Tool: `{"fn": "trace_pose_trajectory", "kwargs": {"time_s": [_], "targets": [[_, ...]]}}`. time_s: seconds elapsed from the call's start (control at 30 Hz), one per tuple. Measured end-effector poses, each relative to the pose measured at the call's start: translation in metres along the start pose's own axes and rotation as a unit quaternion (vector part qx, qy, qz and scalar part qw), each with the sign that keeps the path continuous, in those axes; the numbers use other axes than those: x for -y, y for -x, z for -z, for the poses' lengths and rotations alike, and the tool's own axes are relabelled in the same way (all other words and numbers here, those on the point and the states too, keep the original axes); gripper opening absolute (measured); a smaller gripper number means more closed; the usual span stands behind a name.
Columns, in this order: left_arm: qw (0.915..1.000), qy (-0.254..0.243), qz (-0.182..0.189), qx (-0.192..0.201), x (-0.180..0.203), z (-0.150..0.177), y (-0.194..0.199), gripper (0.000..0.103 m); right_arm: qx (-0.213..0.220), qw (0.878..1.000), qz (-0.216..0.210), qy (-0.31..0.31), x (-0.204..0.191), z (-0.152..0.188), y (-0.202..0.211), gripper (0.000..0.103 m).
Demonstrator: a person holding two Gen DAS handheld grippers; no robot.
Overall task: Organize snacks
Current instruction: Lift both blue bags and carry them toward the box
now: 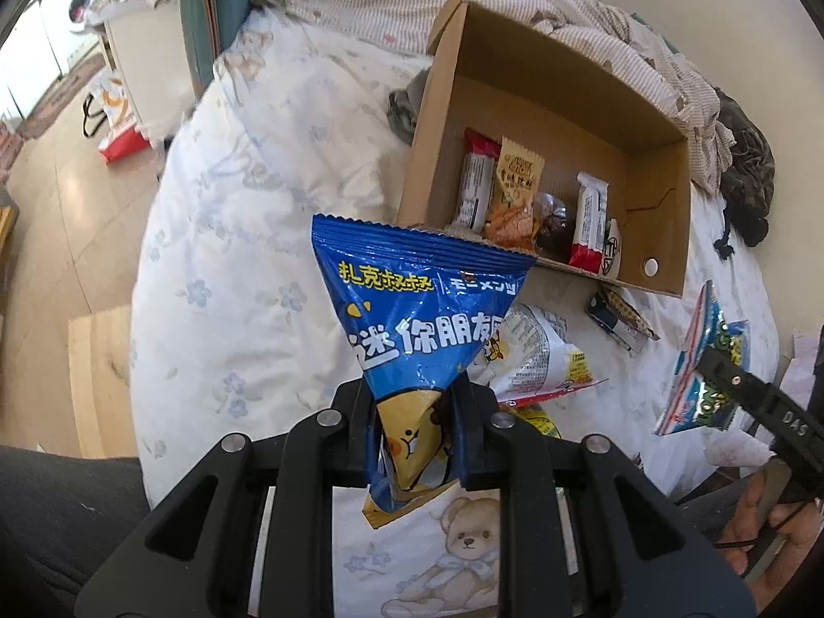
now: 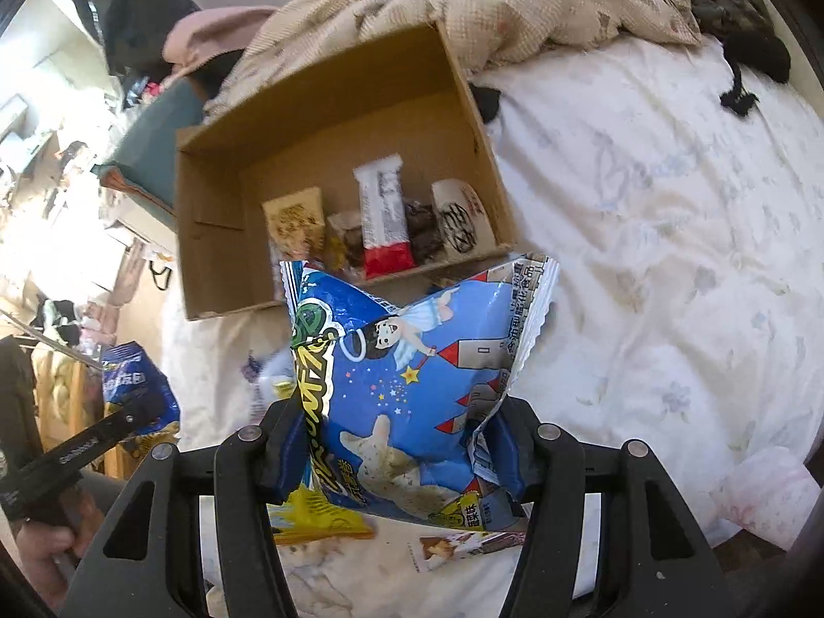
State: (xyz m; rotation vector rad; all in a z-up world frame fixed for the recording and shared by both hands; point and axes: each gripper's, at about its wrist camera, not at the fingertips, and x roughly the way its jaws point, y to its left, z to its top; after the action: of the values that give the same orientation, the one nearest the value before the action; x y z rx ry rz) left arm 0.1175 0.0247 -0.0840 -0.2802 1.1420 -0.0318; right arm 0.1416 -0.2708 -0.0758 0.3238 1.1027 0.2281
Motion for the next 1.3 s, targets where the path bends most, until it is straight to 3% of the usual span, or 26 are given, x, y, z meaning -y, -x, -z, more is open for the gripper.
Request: {"fn": "trace_pose_trajectory", "kwargs": {"time_s": [0.53,0.93,1.3], "targets": [[0.9983,-0.016,-0.015,0.053,0.005,0.006,0.035,0.018,0.056,0.997,-0.048,0.021,-0.016,-0.001,0.033,0.06],[0.9939,-0.064,0.011,0.089,0.042,-0.037,0.055,0.018,0.088,0.994,-0.06,0.015,-0.02,-0.026,0.035,0.06],[0.9905,-0.091,0.011,0.102,0.067,-0.095,0.034,0.018,0.089,0.994,-0.062,-0.005,-0.016,-0.064,0.011,0.06]]}}
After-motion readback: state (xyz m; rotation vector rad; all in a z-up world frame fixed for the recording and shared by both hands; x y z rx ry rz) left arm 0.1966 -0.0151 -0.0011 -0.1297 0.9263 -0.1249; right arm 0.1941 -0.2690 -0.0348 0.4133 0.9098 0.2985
